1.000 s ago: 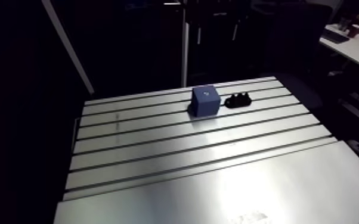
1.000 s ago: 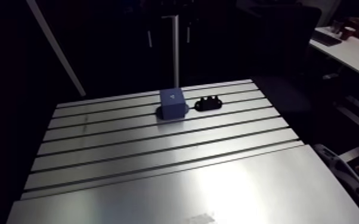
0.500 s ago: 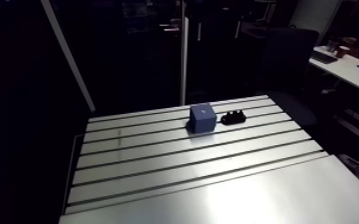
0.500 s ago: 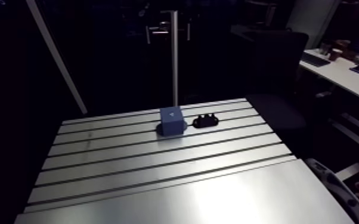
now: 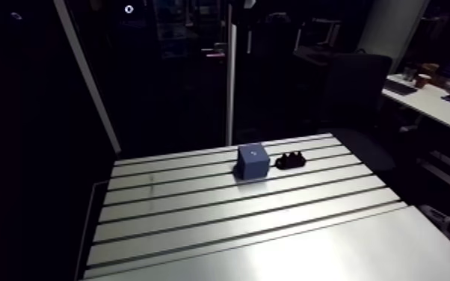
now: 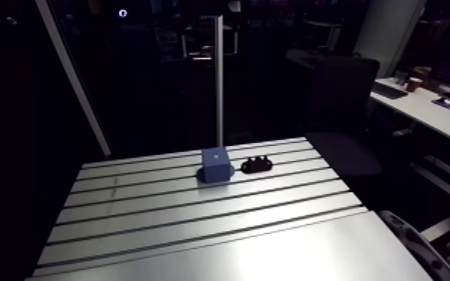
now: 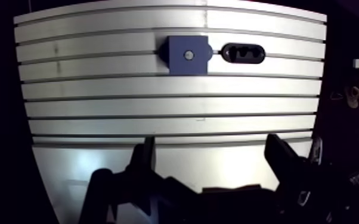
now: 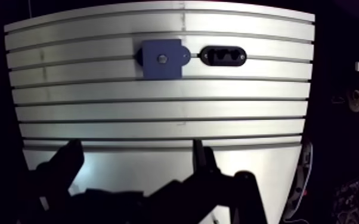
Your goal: Pick up the M10 bolt and insert it into the hex recess until seated.
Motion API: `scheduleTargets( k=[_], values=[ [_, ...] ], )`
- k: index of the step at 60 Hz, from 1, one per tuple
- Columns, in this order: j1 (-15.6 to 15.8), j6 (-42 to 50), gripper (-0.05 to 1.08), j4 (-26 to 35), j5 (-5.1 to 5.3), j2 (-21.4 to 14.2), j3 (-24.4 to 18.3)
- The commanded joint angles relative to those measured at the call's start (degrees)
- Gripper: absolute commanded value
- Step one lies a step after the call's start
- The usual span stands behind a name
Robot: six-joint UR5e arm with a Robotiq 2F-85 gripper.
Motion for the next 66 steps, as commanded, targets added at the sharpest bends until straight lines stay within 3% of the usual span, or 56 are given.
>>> scheduleTargets(
  k=[1, 39, 66],
  values=[
    [0.22, 0.0, 0.0, 0.22, 0.02, -1.31, 0.52],
    [0.23, 0.0, 0.0, 1.02, -0.17, -4.8, 3.16],
    [-0.04, 0.01, 0.0, 1.01, 0.36, -6.78, 4.39]
  ],
)
